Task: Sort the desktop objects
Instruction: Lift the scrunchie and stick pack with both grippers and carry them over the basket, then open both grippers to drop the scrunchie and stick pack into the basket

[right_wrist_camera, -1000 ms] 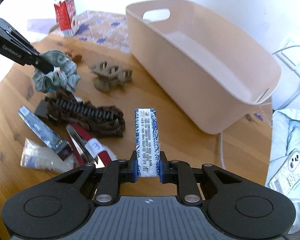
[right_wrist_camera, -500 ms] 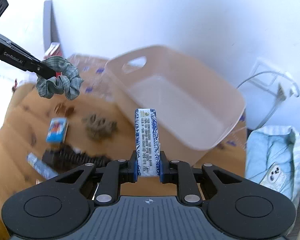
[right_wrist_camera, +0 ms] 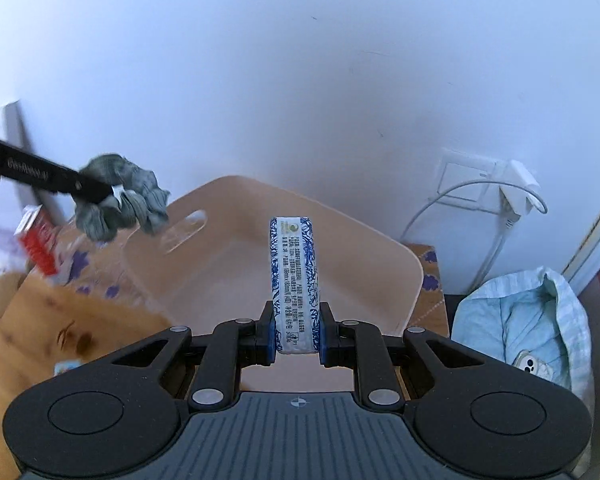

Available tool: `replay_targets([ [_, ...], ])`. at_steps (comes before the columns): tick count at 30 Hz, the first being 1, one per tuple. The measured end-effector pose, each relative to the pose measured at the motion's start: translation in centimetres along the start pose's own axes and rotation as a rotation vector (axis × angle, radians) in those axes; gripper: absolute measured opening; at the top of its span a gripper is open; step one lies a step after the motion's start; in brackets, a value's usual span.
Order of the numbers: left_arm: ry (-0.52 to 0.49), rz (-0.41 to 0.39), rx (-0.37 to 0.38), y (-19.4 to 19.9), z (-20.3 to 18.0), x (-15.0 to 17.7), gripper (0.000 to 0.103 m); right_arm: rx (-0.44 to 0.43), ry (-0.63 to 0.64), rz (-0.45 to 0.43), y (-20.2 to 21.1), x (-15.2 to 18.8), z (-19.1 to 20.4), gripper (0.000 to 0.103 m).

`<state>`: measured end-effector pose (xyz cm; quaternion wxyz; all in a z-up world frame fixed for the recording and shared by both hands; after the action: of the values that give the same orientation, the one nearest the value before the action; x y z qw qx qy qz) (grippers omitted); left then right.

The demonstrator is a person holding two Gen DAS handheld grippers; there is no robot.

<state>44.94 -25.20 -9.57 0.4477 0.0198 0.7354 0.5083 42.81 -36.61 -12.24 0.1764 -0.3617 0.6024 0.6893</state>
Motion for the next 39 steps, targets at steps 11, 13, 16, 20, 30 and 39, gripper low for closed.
replay_targets([
  [11, -0.001, 0.183, -0.025, -11.6, -2.3, 0.0, 0.006, 0.025, -0.016, 0.169, -8.8, 0.4, -1.4, 0.018],
  [13, -0.002, 0.216, -0.046, -13.1, -2.2, 0.6, 0.006, 0.032, 0.004, 0.204, -10.1, 0.7, -1.4, 0.018],
  [16, -0.003, 0.254, -0.063, -14.4, -2.0, 1.5, 0.006, 0.04, 0.04, 0.259, -11.7, 1.1, -1.0, 0.018],
  [20, -0.016, 0.287, -0.088, -15.4, -1.8, 2.5, 0.006, 0.039, 0.062, 0.337, -13.6, 1.7, -0.7, 0.019],
  [30, -0.085, 0.204, -0.035, -13.7, -2.7, 3.3, 0.064, 0.053, 0.038, 0.358, -14.3, 1.7, -0.6, 0.062],
  [39, -0.1, 0.108, -0.017, -9.4, -2.2, 1.8, 0.066, 0.039, 0.02, 0.257, -11.2, 0.2, -0.5, 0.094],
])
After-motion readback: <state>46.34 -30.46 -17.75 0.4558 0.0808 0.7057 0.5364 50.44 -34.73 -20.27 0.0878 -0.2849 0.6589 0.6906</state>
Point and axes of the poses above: each gripper's, at about its wrist camera, not at the fingertips, and y roughly against the way its jaws point, z to its left, x to its underside, the point moved 4 cm from there along -y, roughly the way its jaws point, and after that the axes turned 1 degree about -z, right-handed, at the moved point
